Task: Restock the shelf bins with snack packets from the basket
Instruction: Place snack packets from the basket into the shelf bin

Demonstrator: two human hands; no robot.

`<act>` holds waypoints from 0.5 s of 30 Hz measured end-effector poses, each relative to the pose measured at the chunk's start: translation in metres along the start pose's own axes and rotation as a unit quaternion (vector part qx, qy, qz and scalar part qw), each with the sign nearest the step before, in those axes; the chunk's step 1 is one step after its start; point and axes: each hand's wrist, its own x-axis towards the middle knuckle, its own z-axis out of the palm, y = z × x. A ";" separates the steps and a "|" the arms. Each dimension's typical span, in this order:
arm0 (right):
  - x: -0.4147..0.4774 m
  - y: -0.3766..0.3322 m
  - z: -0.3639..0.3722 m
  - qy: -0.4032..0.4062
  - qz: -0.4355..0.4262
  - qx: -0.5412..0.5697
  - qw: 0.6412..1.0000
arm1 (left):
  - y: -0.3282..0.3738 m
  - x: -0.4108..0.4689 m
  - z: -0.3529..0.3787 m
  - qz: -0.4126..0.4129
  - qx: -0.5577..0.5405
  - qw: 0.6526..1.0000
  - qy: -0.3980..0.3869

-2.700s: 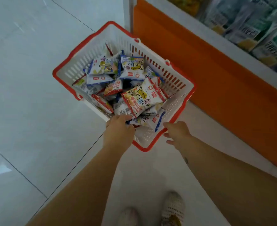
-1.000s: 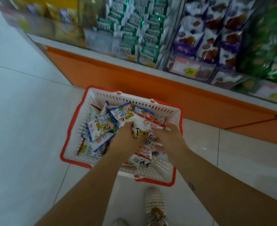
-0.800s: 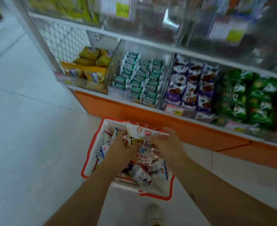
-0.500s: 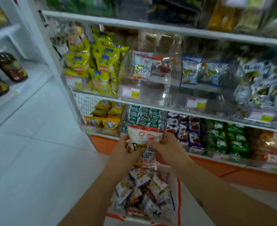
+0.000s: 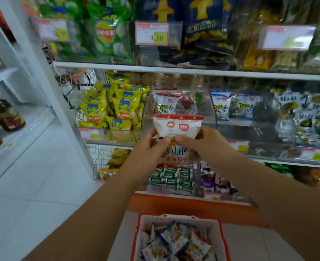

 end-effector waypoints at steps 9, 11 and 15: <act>0.140 0.012 -0.010 0.056 -0.034 -0.038 0.997 | 0.004 0.128 -0.011 0.068 0.118 0.990 0.047; 0.166 0.020 -0.008 0.074 -0.045 -0.052 0.995 | 0.001 0.152 -0.012 0.071 0.125 0.988 0.059; 0.204 0.030 -0.002 0.096 -0.021 -0.090 0.991 | -0.015 0.195 -0.012 0.057 0.146 0.985 0.073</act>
